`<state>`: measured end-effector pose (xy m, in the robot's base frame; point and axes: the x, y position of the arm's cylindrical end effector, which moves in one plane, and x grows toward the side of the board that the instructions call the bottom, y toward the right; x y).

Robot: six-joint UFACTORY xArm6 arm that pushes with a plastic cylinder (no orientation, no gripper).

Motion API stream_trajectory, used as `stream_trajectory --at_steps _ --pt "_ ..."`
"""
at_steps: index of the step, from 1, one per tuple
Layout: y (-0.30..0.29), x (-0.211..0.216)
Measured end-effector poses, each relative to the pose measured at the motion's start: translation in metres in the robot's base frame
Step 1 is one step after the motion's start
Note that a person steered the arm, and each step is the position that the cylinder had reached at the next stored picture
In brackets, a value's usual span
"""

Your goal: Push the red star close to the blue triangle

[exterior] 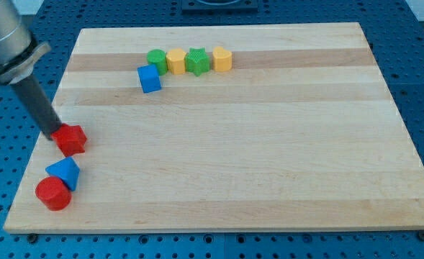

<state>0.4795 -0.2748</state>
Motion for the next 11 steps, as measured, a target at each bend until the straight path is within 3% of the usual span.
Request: stream_trajectory --at_steps 3,8,10,11 --pt "0.036 -0.051" --pt "0.002 0.014" --pt "0.005 0.003" --pt "0.043 -0.016"
